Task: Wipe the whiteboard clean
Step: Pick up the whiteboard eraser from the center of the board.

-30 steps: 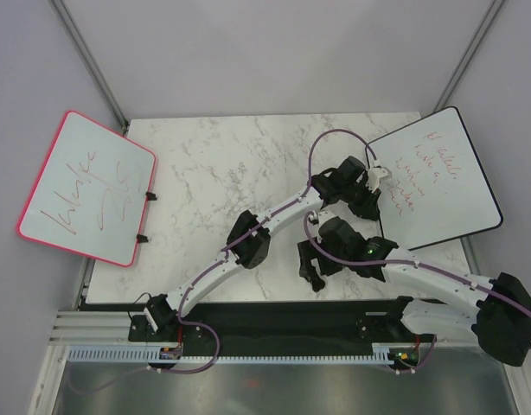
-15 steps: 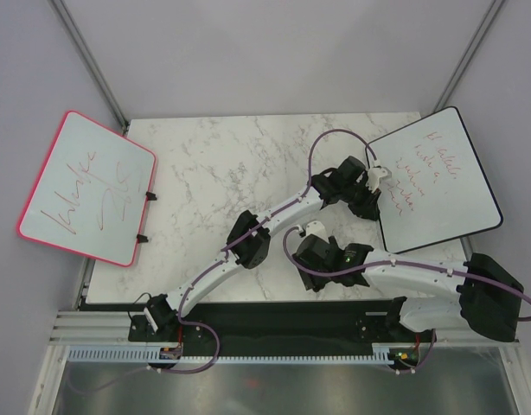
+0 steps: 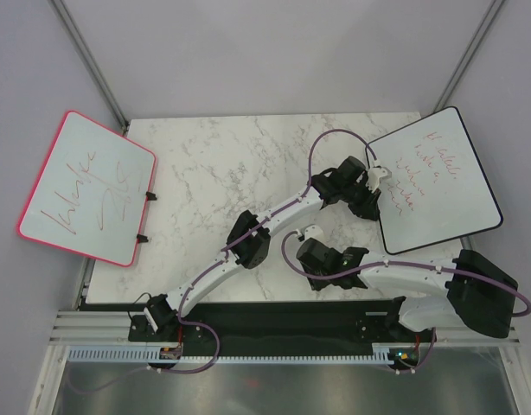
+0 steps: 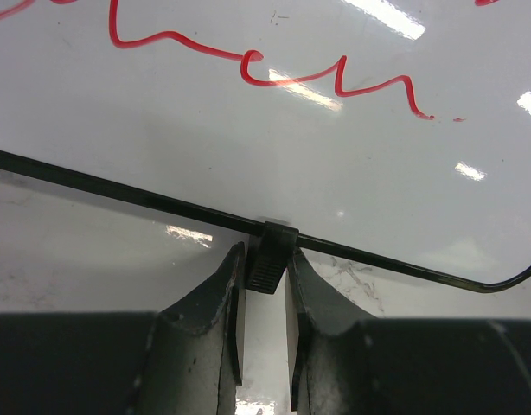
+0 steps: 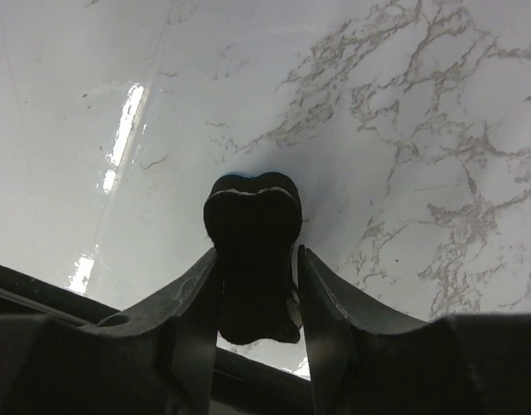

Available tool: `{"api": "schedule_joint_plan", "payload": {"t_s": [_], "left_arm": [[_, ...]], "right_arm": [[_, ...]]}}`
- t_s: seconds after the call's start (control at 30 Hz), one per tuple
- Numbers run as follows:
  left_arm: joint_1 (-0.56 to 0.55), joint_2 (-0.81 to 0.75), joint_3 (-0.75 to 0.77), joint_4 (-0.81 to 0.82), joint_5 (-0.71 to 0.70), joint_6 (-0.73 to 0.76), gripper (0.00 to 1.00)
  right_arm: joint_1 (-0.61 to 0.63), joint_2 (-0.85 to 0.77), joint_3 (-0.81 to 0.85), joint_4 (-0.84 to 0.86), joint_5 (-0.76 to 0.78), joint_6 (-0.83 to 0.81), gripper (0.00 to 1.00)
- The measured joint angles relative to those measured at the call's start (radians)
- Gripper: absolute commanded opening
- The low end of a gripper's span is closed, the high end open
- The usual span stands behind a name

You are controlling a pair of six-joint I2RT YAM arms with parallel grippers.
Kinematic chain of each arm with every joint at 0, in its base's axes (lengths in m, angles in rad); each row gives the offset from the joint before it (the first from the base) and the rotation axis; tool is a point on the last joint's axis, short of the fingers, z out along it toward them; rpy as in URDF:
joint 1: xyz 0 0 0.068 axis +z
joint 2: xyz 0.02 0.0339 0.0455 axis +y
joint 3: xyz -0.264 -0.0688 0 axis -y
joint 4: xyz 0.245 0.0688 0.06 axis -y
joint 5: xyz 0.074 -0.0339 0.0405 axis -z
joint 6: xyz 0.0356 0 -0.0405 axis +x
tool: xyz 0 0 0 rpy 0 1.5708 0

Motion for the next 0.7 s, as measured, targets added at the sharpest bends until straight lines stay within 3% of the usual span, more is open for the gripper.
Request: {"api": "schedule_joint_plan", "payload": {"t_s": [0.07, 0.1, 0.13, 0.17, 0.4, 0.6, 0.7], "left_arm": [[0.000, 0.000, 0.000, 0.000, 0.000, 0.000, 0.02], [0.000, 0.000, 0.000, 0.000, 0.000, 0.000, 0.02], [0.000, 0.000, 0.000, 0.000, 0.000, 0.000, 0.02], [0.000, 0.000, 0.000, 0.000, 0.000, 0.000, 0.02], [0.000, 0.000, 0.000, 0.000, 0.000, 0.000, 0.02], [0.000, 0.000, 0.000, 0.000, -0.005, 0.000, 0.02], [0.000, 0.000, 0.000, 0.000, -0.005, 0.000, 0.02]], "right_arm": [[0.000, 0.006, 0.000, 0.008, -0.004, -0.002, 0.37], [0.000, 0.007, 0.000, 0.010, -0.006, -0.005, 0.26], [0.000, 0.006, 0.000, 0.011, -0.007, -0.004, 0.06], [0.000, 0.004, 0.000, 0.010, -0.007, -0.011, 0.00], [0.000, -0.064, 0.058, -0.068, -0.040, -0.045, 0.00], [0.000, -0.240, 0.322, -0.232, -0.036, -0.134, 0.00], [0.000, -0.307, 0.487, -0.336, 0.037, -0.166, 0.00]]}}
